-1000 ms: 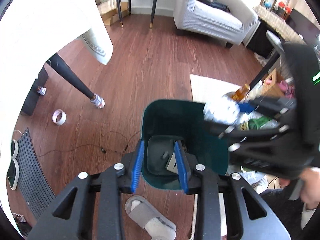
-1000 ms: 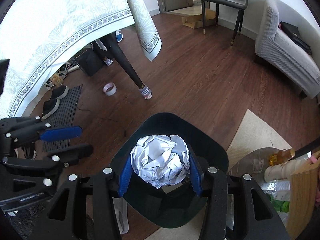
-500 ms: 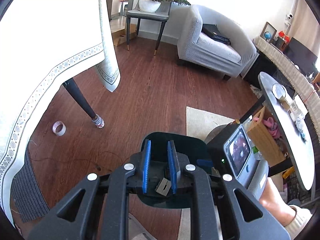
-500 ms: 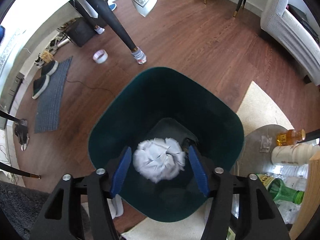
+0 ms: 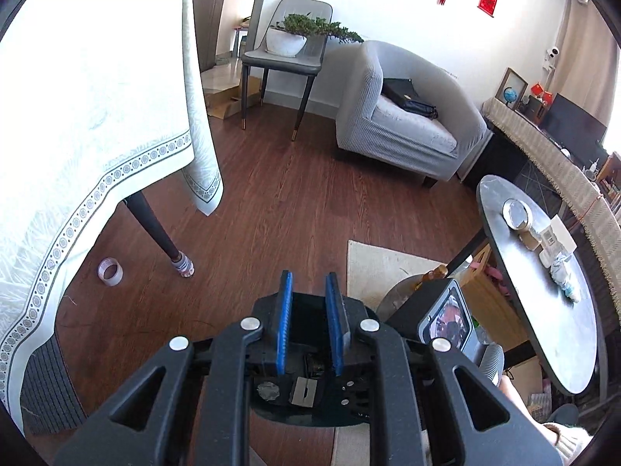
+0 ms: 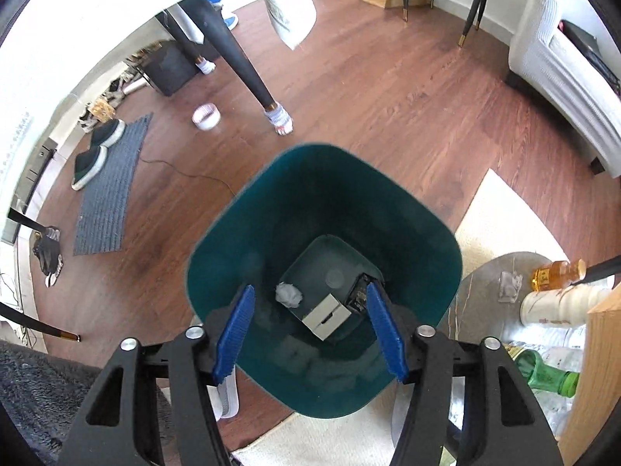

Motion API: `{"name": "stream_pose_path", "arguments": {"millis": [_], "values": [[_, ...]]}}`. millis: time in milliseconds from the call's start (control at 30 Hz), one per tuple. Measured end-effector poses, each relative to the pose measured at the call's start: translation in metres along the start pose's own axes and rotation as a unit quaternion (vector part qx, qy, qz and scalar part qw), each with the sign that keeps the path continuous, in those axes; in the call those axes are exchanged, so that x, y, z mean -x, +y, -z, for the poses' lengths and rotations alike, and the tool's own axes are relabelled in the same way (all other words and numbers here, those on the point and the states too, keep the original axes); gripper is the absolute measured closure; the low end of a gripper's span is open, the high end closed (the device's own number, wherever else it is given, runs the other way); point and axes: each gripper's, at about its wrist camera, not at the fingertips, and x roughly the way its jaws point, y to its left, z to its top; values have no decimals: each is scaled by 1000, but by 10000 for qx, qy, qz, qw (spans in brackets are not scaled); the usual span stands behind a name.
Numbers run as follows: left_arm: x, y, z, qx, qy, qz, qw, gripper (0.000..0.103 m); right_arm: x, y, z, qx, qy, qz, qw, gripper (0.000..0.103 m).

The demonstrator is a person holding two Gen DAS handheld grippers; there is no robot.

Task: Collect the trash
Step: 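Move both tools back over the table, right tool toward the crumpled paper and diaper pack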

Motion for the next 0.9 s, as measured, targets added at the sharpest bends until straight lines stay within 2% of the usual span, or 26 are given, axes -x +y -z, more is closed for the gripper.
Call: {"name": "stream_pose_path", "arguments": {"millis": [267,533,900], "values": [[15,-16,-8,42,-397,193,9990,84,73,-7,-3,-4,-877,5,9962,59],[30,-60,-15,-92,-810,440,9957,84,142,-34,8,-148,-1693,205,9852,63],[9,-123,-10,-319,-730,856,9931,74,202,-86,43,-551,-2210,674,9714,63]]}}
